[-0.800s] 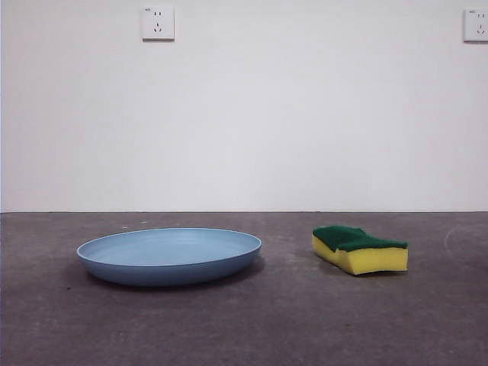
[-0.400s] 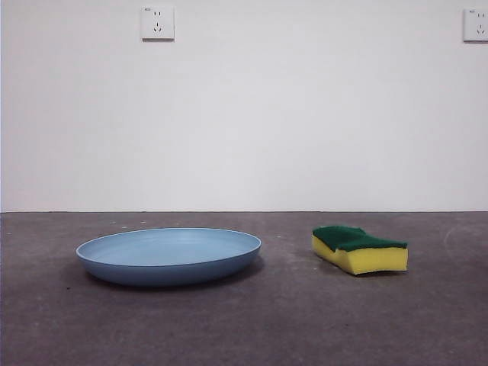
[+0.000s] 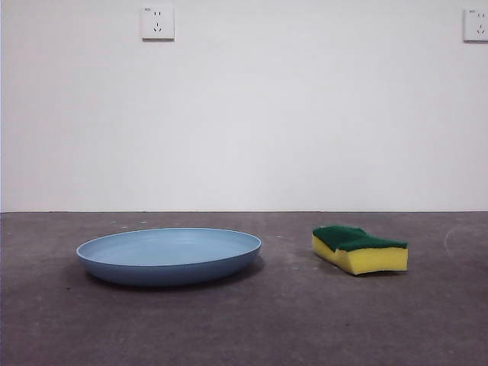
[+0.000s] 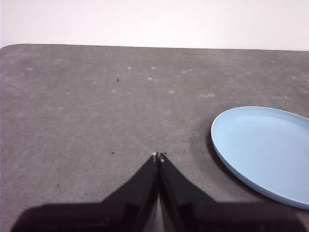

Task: Pick up the plate,pick up the cloth,clean the plate with the cloth

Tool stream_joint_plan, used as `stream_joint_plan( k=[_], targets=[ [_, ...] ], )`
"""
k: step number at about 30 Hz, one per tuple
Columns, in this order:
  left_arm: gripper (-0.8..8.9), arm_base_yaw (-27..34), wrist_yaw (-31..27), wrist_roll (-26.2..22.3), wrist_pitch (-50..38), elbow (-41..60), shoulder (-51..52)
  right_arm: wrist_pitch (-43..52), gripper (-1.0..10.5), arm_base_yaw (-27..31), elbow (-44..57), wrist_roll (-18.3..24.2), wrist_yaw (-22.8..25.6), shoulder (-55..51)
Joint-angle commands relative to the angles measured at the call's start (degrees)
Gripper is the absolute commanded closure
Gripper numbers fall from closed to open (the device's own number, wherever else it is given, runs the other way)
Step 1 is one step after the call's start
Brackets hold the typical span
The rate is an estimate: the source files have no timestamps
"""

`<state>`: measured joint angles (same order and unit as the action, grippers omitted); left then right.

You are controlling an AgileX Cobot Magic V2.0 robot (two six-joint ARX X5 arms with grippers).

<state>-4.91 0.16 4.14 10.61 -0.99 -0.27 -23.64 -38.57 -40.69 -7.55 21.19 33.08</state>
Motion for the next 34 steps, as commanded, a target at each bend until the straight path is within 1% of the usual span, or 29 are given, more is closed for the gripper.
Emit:
stream_joint_plan(
  k=[1, 3, 6, 7, 8, 10, 14, 16, 18, 21, 25, 27, 32, 34],
  targets=[
    [8.17, 0.1, 0.0, 0.3, -0.1, 0.8, 0.1, 0.4, 9.5, -0.1, 0.3, -0.5, 0.2, -0.1],
    [8.17, 0.1, 0.0, 0.3, -0.1, 0.8, 0.1, -0.2, 9.5, -0.1, 0.3, -0.5, 0.0, -0.5],
    [8.17, 0.1, 0.0, 0.3, -0.1, 0.8, 0.1, -1.9, 9.5, 1.3, 0.3, -0.5, -0.1, -3.8],
    [8.17, 0.1, 0.0, 0.3, -0.1, 0.8, 0.1, -2.2, 9.5, 2.1, 0.3, 0.3, -0.1, -4.9],
    [8.17, 0.1, 0.0, 0.3, -0.1, 0.8, 0.1, -2.6, 9.5, 3.4, 0.4, 1.2, -0.2, -6.1],
    [8.17, 0.1, 0.0, 0.3, -0.1, 0.8, 0.1, -2.6, 9.5, 6.5, 0.8, 0.4, -0.3, -8.2],
    [8.16, 0.1, 0.0, 0.3, -0.1, 0.8, 0.1, -2.1, 9.5, 16.2, 4.9, -0.5, -0.7, -13.4],
    [8.17, 0.1, 0.0, 0.3, -0.1, 0.8, 0.1, -1.2, 9.5, 21.2, 8.4, -0.5, -3.0, -15.9],
    [8.17, 0.1, 0.0, 0.3, -0.1, 0.8, 0.1, 0.5, 9.5, 25.8, 12.8, -0.4, -6.5, -18.6],
    [8.17, 0.1, 0.0, 0.3, -0.1, 0.8, 0.1, 5.4, 9.5, 30.5, 19.6, 0.0, -11.2, -22.4],
    [8.17, 0.1, 0.0, 0.3, -0.1, 0.8, 0.1, 13.9, 9.5, 33.0, 28.5, 1.2, -16.9, -26.3],
    [8.17, 0.1, 0.0, 0.3, -0.1, 0.8, 0.1, 16.3, 9.5, 33.0, 32.3, 1.3, -18.3, -28.3],
    [8.17, 0.1, 0.0, 0.3, -0.1, 0.8, 0.1, 16.3, 9.5, 32.9, 37.9, 1.2, -18.4, -31.9],
    [8.17, 0.1, 0.0, 0.3, -0.1, 0.8, 0.1, 16.3, 9.5, 32.9, 39.2, 1.3, -20.0, -33.0]
  ],
)
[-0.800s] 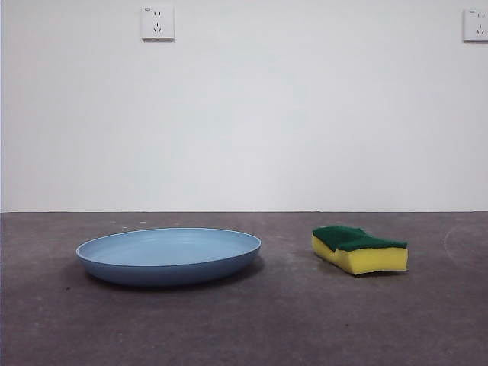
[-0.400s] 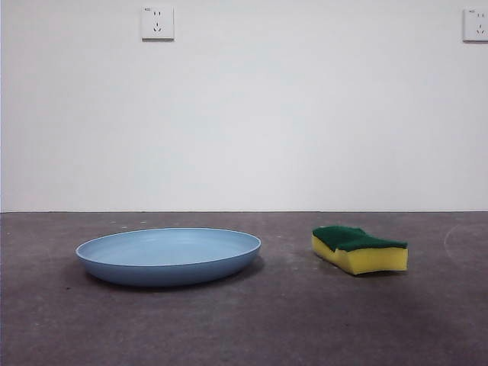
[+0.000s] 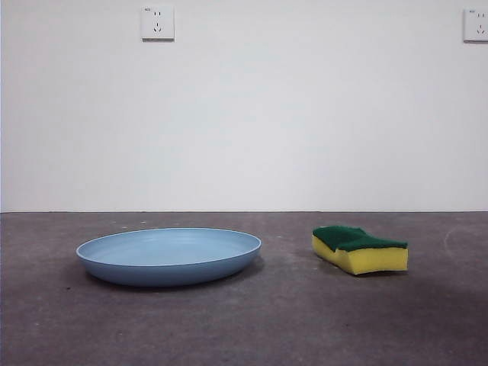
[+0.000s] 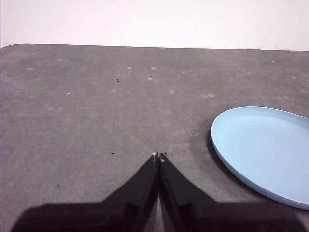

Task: Pick up the plate,pick up the cloth,clean the plate with the cloth

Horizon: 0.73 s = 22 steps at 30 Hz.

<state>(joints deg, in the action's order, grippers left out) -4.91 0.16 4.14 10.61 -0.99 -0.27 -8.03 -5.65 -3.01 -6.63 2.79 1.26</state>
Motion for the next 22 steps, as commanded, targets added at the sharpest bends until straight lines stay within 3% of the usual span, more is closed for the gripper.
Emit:
stream_joint_plan(
  k=[1, 8, 13, 22],
  targets=[
    [8.17, 0.1, 0.0, 0.3, -0.1, 0.8, 0.1, 0.7, 9.5, 0.0, 2.0, 0.5, -2.5, -1.2],
    [8.17, 0.1, 0.0, 0.3, -0.1, 0.8, 0.1, -2.3, 9.5, 0.0, 2.7, 0.8, -7.4, -1.2],
    [8.17, 0.1, 0.0, 0.3, -0.1, 0.8, 0.1, -2.3, 9.5, 0.0, 2.6, -5.3, -7.3, -0.8],
    [8.17, 0.1, 0.0, 0.3, -0.1, 0.8, 0.1, -2.3, 9.5, 0.0, 2.6, -5.5, -5.4, -0.5]
  ],
)
